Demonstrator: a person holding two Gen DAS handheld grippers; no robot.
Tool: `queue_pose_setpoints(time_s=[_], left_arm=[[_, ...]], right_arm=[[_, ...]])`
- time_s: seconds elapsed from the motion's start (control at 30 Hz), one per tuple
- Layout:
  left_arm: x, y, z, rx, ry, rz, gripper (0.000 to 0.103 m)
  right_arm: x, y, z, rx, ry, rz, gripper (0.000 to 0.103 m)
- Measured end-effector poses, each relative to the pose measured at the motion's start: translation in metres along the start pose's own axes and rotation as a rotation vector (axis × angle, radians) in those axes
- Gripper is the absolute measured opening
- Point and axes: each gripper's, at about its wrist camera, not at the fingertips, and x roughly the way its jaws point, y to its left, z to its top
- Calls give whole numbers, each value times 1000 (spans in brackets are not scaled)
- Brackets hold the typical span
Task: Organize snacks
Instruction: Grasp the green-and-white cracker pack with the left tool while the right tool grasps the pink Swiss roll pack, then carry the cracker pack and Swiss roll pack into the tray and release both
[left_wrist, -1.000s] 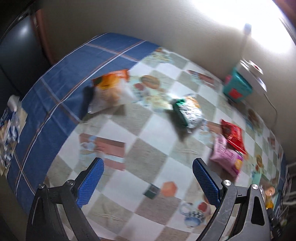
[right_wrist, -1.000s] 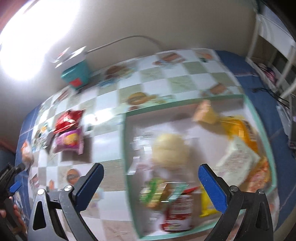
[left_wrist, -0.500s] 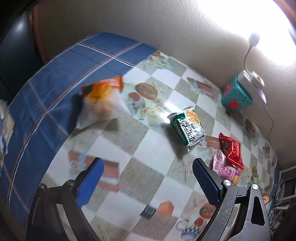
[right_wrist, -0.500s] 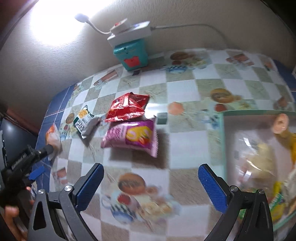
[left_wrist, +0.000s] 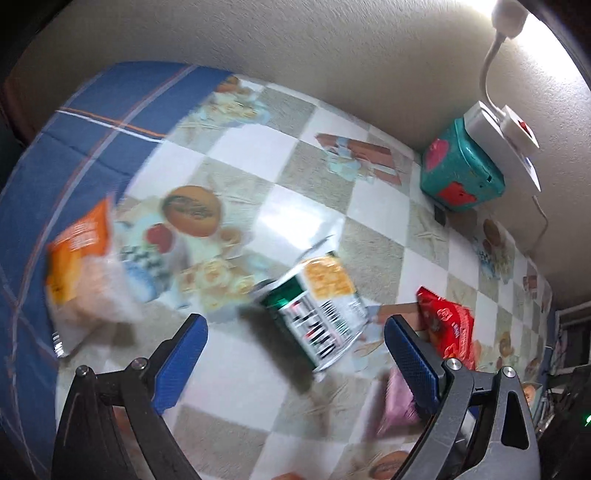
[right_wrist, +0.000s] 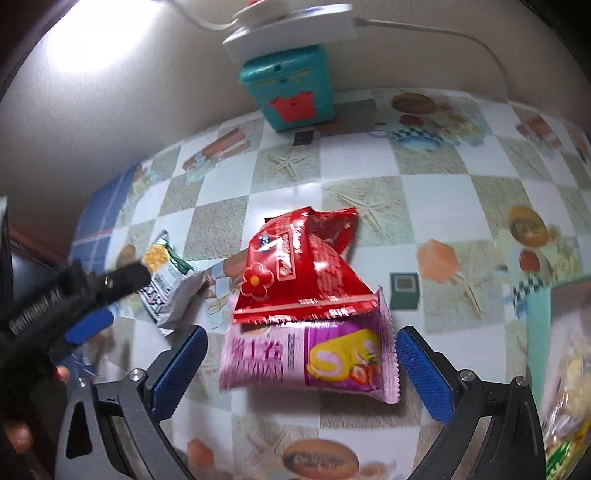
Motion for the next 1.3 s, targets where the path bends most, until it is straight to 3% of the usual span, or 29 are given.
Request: queue_pose_setpoints(time_s=[0.17,0.37,0.47,0.7,0.9,1.03,1.3], left_arm=[[20,-14,9,47,31,56,97],[33,-22,12,60,42,98,95],[34,-22,12,44,42,83,79],[28,-17,3,13,42,59,69],[12,4,-32,-58,24,38,68],[-2,9,-77,-84,-3,59,68],[-25,5,-125,-142,28,65,68]], right_arm=[[16,8,1,-30,25,-53,103],[22,12,-6,-63,28,-56,103],[20,12,-10,-83,36,-53,103],[19,17,-20,-121,42,-49,103],[13,12,-36,-133,47,-58,103],[7,8,-53,-145,51,-78,103],[-8,-1,-85,-123,62,-81,92]])
